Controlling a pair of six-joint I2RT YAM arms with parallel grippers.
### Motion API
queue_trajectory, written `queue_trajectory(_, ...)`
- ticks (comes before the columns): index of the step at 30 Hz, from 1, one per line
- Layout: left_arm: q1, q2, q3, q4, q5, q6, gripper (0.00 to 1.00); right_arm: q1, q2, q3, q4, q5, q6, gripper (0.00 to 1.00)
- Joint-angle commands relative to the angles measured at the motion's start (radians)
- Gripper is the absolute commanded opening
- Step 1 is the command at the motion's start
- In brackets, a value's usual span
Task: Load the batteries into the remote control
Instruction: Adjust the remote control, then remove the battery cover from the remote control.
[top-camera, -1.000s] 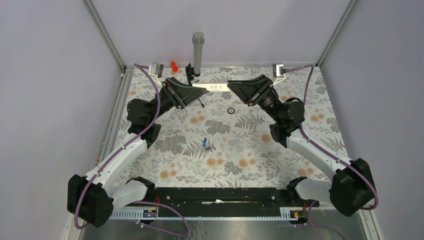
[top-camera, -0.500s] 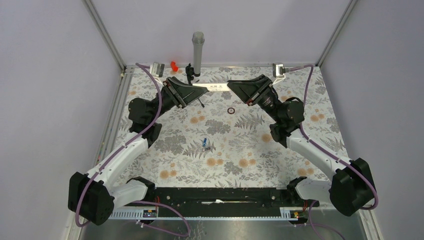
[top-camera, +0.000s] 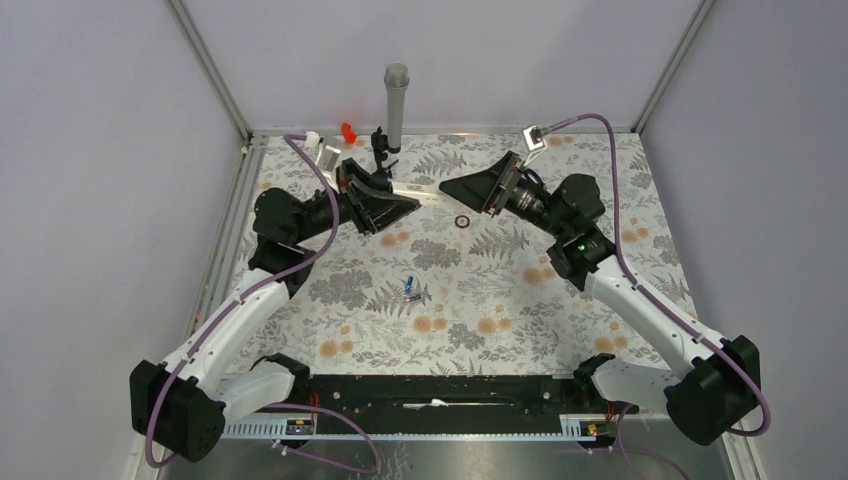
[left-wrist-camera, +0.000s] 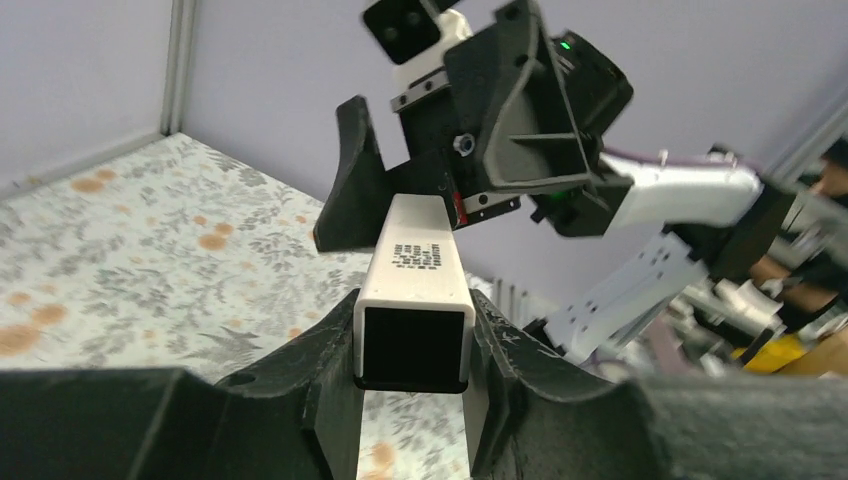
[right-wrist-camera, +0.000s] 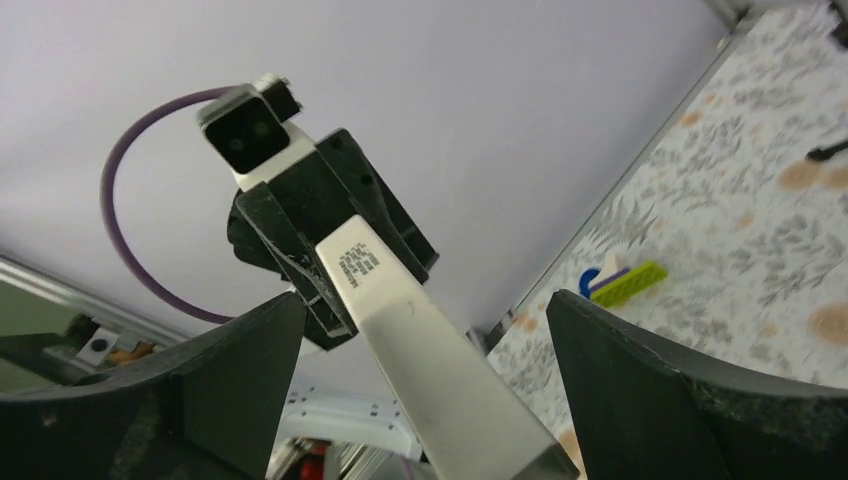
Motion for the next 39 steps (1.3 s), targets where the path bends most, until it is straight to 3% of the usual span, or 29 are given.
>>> queue_trajectory(1,0.012,-0.071,0.067,-0.034,0.134,0.291,0.0,0.002,-0.011,0.027,-0.05,-0.143,0.13,0.98)
queue_trajectory(8,0.025,-0.106,0.047,0.045,0.161,0.367,0.0,0.002,0.03,-0.052,0.181,-0.219,0.372,0.87)
queue_trajectory(12,0.027,-0.093,0.035,0.171,0.195,0.282,0.0,0.002,0.035,-0.084,0.26,-0.219,0.431,0.86)
queue_trajectory(16,0.03,-0.075,0.038,0.285,0.248,0.211,0.0,0.002,0.049,-0.092,0.317,-0.237,0.489,0.76)
queue_trajectory(21,0.033,-0.071,0.04,0.335,0.287,0.163,0.0,0.002,0.052,-0.101,0.355,-0.242,0.507,0.61)
queue_trajectory(28,0.062,-0.084,0.038,0.356,0.207,0.11,0.0,0.001,0.062,-0.121,0.413,-0.257,0.531,0.35)
queue_trajectory(33,0.088,-0.077,0.042,0.383,0.178,0.043,0.0,0.001,0.068,-0.129,0.463,-0.27,0.528,0.27)
queue_trajectory(39,0.124,-0.075,0.037,0.395,0.176,-0.018,0.0,-0.011,0.073,-0.129,0.498,-0.291,0.508,0.26)
